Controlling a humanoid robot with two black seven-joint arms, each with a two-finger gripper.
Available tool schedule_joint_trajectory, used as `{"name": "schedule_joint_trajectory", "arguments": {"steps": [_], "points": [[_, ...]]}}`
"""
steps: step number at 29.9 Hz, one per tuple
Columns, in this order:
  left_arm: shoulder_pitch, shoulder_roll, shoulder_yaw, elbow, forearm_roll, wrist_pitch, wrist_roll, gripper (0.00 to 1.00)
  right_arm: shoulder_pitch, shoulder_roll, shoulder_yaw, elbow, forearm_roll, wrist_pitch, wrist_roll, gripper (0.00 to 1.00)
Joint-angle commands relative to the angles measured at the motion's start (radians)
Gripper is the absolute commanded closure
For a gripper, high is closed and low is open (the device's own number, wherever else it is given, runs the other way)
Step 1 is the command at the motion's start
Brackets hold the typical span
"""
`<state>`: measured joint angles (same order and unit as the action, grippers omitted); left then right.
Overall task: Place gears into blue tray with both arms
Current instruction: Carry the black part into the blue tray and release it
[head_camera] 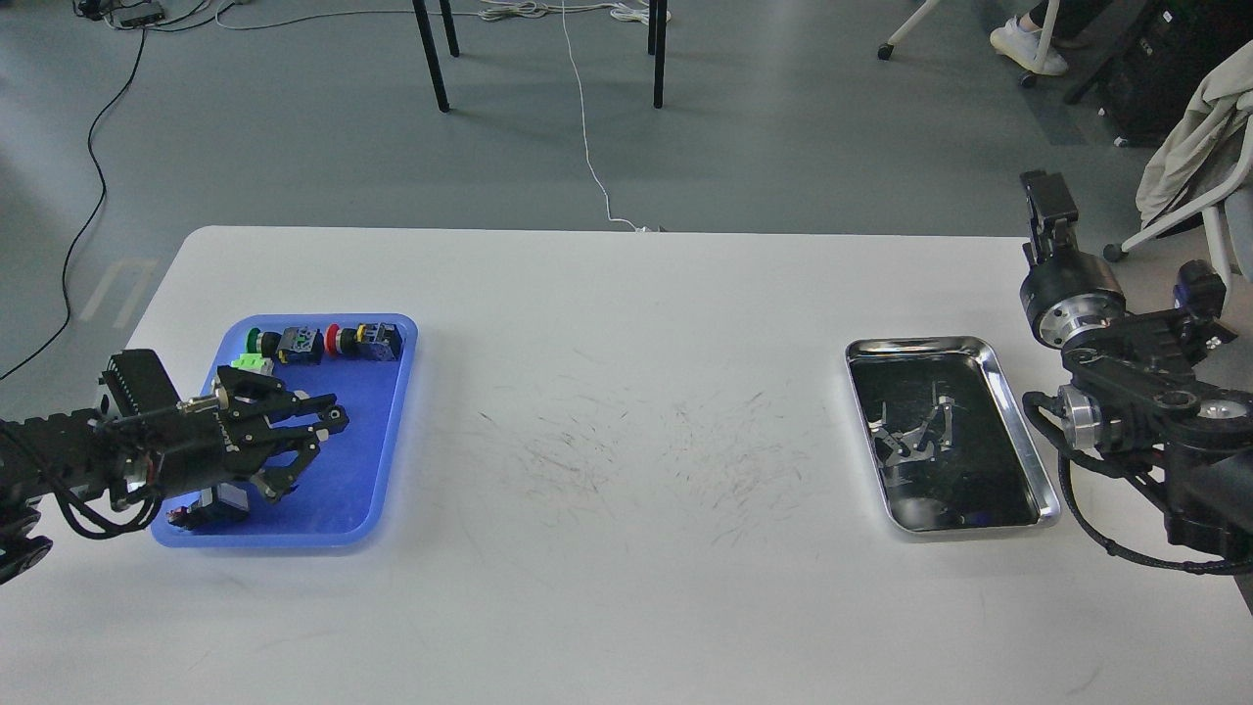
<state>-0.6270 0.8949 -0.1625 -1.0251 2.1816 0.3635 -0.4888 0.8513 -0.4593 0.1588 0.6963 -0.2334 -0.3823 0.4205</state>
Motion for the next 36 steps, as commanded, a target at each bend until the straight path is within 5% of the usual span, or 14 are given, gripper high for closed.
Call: {"name": "schedule_joint_trajectory", "arguments": {"steps": [1,28,32,36], "points": [[0.044,-0.005,-0.006,0.002,0.000,0.014,0.000,0.92,0.000,0.001,-0.001,-0.001,-0.001,0.000,0.000,0.04],[0.049,-0.059,0.009,0.132,0.000,0.034,0.000,0.85,0.003,-0.007,-0.005,0.005,-0.001,0.000,0.000,0.04],[0.050,-0.059,0.009,0.138,0.000,0.032,0.000,0.72,0.002,-0.007,-0.005,0.008,-0.001,0.000,0.000,0.04],[0.055,-0.053,0.009,0.138,0.000,0.031,0.000,0.46,0.002,-0.009,-0.005,0.009,-0.001,-0.001,0.000,0.04]]}}
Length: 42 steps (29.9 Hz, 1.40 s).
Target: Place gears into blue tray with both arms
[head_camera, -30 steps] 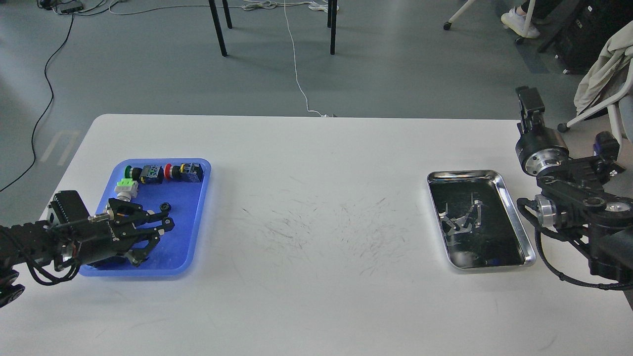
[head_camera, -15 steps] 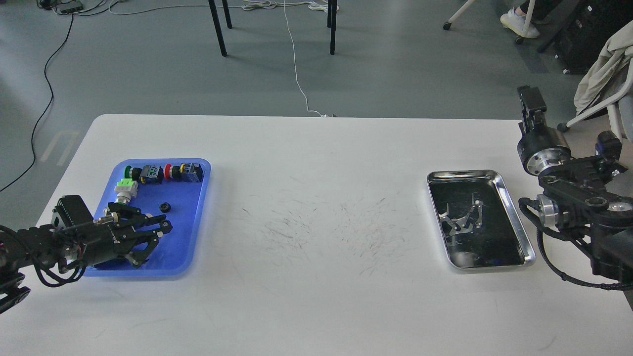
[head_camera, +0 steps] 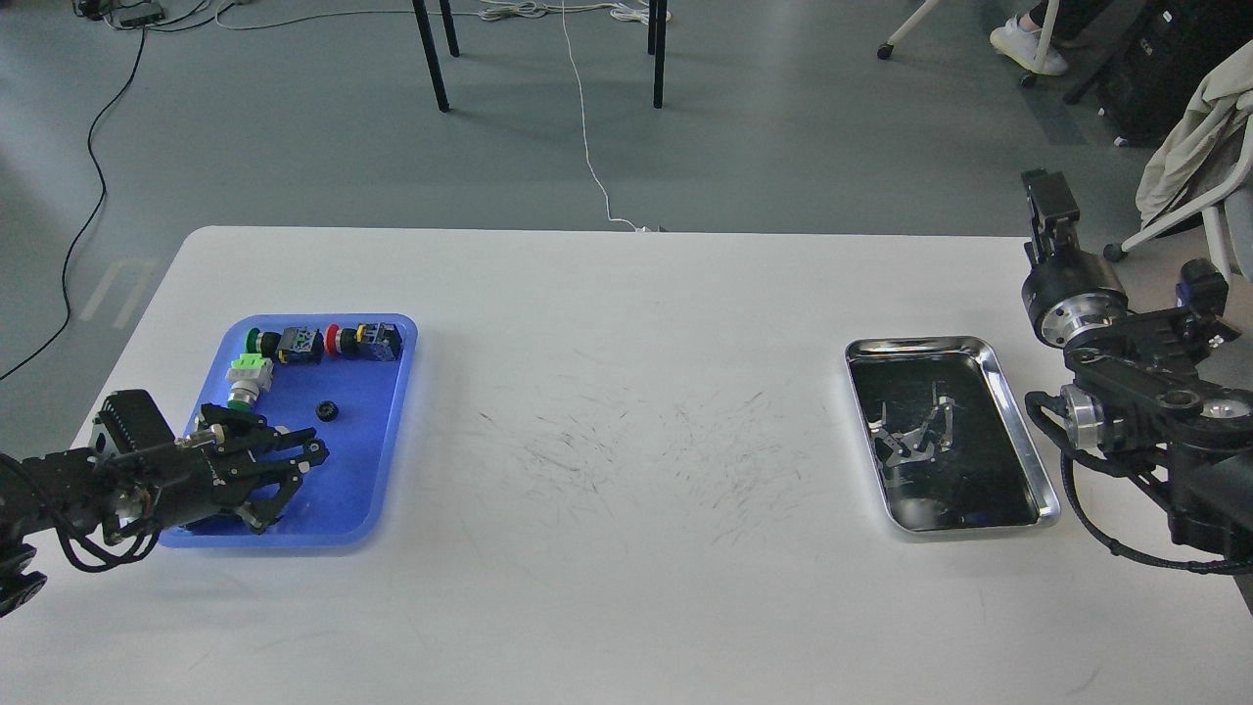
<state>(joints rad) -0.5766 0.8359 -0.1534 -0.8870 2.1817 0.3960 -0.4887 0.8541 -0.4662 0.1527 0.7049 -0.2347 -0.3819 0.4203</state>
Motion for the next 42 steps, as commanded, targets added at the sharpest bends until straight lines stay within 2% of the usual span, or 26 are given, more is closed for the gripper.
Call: {"name": "schedule_joint_trajectory", "arguments": {"steps": [1,7,12,17,19,23,25,30,36,42], "points": [[0.004,0.008,0.000,0.000,0.000,-0.002,0.000,0.44,0.000,-0.002,-0.001,0.001,0.002,0.000,0.000,0.04],[0.001,0.037,0.000,-0.007,0.000,-0.003,0.000,0.30,0.000,0.000,0.001,-0.001,0.000,-0.002,0.000,0.04],[-0.034,0.080,-0.005,-0.013,-0.189,-0.008,0.000,0.28,-0.003,0.000,-0.001,-0.001,0.000,-0.002,0.000,0.04],[-0.162,0.091,-0.003,-0.001,-0.312,-0.022,0.000,0.28,-0.003,-0.002,-0.001,-0.001,0.000,-0.002,0.000,0.04],[-0.224,0.091,-0.005,-0.001,-0.376,-0.060,0.000,0.28,-0.001,0.000,-0.001,-0.001,-0.002,-0.002,0.000,0.04],[-0.342,0.069,-0.011,0.013,-0.531,-0.196,0.000,0.27,-0.001,-0.002,0.001,0.007,-0.002,-0.002,0.005,0.04],[-0.370,0.028,-0.017,0.040,-0.629,-0.239,0.000,0.27,0.000,-0.002,0.001,0.011,-0.002,-0.002,0.005,0.04],[-0.397,-0.073,-0.009,0.085,-0.865,-0.261,0.000,0.25,0.005,-0.005,0.001,0.013,-0.003,-0.002,0.005,0.04],[-0.424,-0.302,-0.031,0.212,-1.123,-0.278,0.000,0.21,0.008,-0.034,0.004,0.062,-0.006,-0.002,0.009,0.04],[-0.447,-0.382,-0.032,0.272,-1.419,-0.302,0.000,0.16,0.010,-0.092,0.010,0.172,-0.006,-0.005,0.011,0.04]]}}
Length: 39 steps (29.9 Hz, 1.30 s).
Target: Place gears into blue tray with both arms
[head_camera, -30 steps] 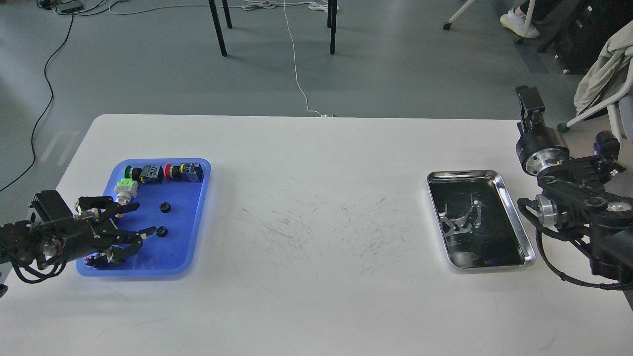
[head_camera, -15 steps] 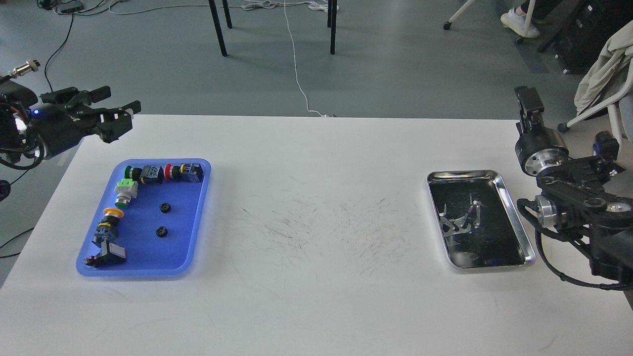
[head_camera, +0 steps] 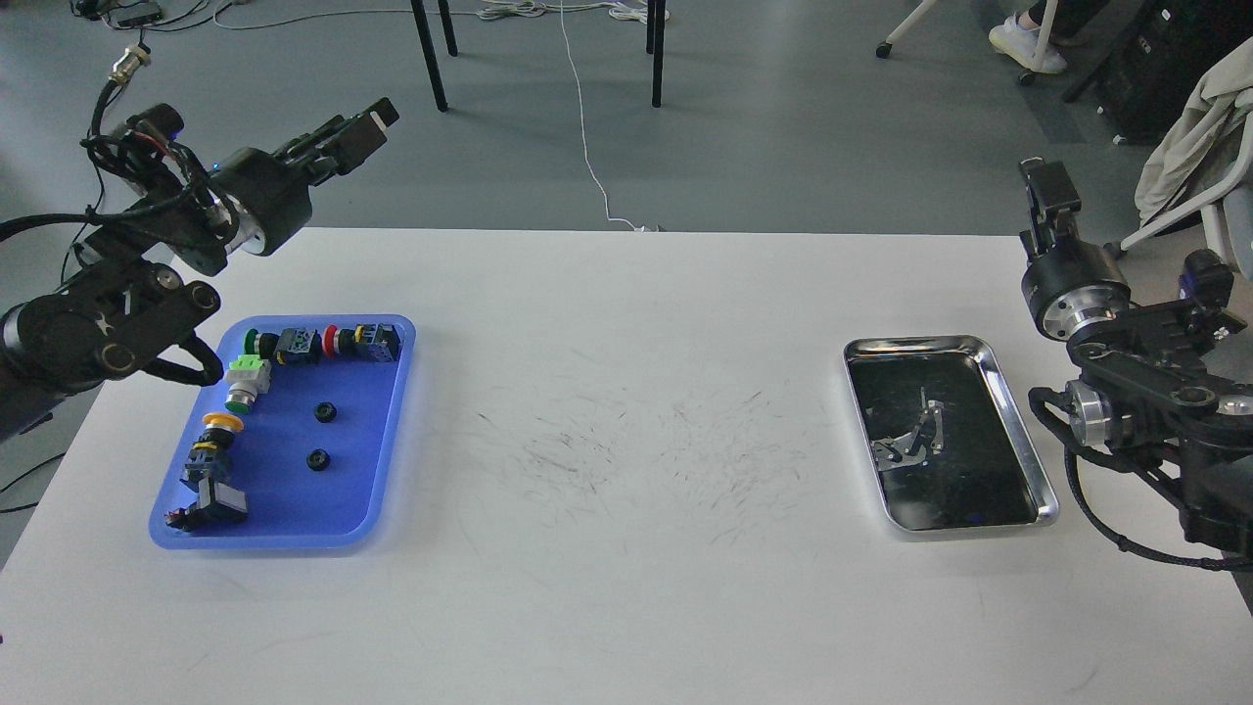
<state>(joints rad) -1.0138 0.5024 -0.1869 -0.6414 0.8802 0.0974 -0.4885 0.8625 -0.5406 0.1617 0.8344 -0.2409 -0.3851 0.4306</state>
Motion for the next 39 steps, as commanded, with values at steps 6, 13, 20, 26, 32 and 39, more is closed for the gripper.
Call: {"name": "schedule_joint_trajectory", "arguments": {"steps": [6,13,20,26,32,39], "points": [[-0.048,-0.130,-0.003,0.062,-0.294,-0.008,0.000,0.07,0.003,-0.029,0.009,0.092,0.000,0.000,0.019,0.04],[-0.051,-0.171,-0.026,0.065,-0.417,-0.142,0.000,0.01,-0.002,-0.059,0.116,0.167,0.012,0.012,-0.004,0.04],[-0.040,-0.197,-0.115,0.065,-0.477,-0.197,0.000,0.01,0.000,-0.045,0.148,0.173,0.014,0.020,-0.039,0.04],[-0.028,-0.200,-0.155,0.075,-0.561,-0.261,0.107,0.01,0.000,-0.045,0.183,0.175,0.066,0.083,-0.101,0.01],[-0.020,-0.206,-0.164,0.144,-0.575,-0.320,0.163,0.01,0.000,-0.052,0.239,0.164,0.135,0.166,-0.115,0.01],[-0.005,-0.200,-0.163,0.172,-0.618,-0.358,0.153,0.01,0.001,-0.039,0.253,0.153,0.132,0.178,-0.107,0.01]]}}
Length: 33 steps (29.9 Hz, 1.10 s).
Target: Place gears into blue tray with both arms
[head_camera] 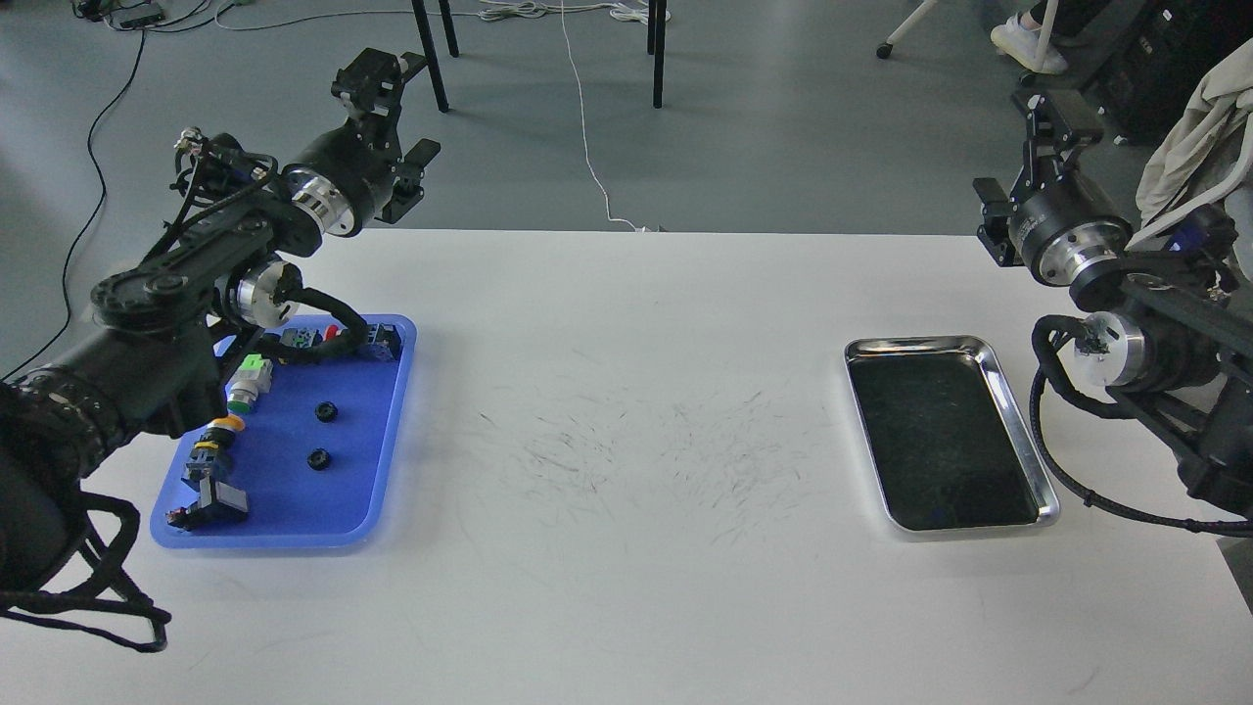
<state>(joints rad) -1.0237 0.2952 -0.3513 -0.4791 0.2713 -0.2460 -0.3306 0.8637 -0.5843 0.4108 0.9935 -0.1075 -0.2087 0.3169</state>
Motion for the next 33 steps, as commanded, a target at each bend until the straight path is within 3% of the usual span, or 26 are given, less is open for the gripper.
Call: {"name": "schedule_joint_trajectory", "arguments": {"steps": [1,8,12,22,27,33], "points": [[0.007,0.005,0.003,0.014,-0.007,-0.025,-0.007,0.01,0.000,0.009,0.003,-0.007,-0.001,0.000,0.010,0.01],[0.050,0.013,0.000,0.025,-0.009,-0.023,-0.054,0.01,0.008,0.050,0.034,-0.018,-0.003,-0.009,0.013,0.01],[0.051,0.009,-0.011,0.027,-0.009,-0.019,-0.059,0.01,0.009,0.050,0.049,-0.016,-0.006,-0.011,0.013,0.01],[0.054,0.004,-0.043,0.027,-0.010,-0.018,-0.039,0.01,0.009,0.055,0.080,-0.024,-0.003,-0.015,0.008,0.01],[0.077,-0.008,-0.119,0.046,-0.046,-0.012,0.005,0.01,0.006,0.072,0.089,-0.053,0.008,-0.015,-0.001,0.01],[0.091,-0.021,-0.193,0.048,-0.079,-0.010,0.010,0.01,0.005,0.080,0.115,-0.059,0.095,-0.004,-0.021,0.01]]}}
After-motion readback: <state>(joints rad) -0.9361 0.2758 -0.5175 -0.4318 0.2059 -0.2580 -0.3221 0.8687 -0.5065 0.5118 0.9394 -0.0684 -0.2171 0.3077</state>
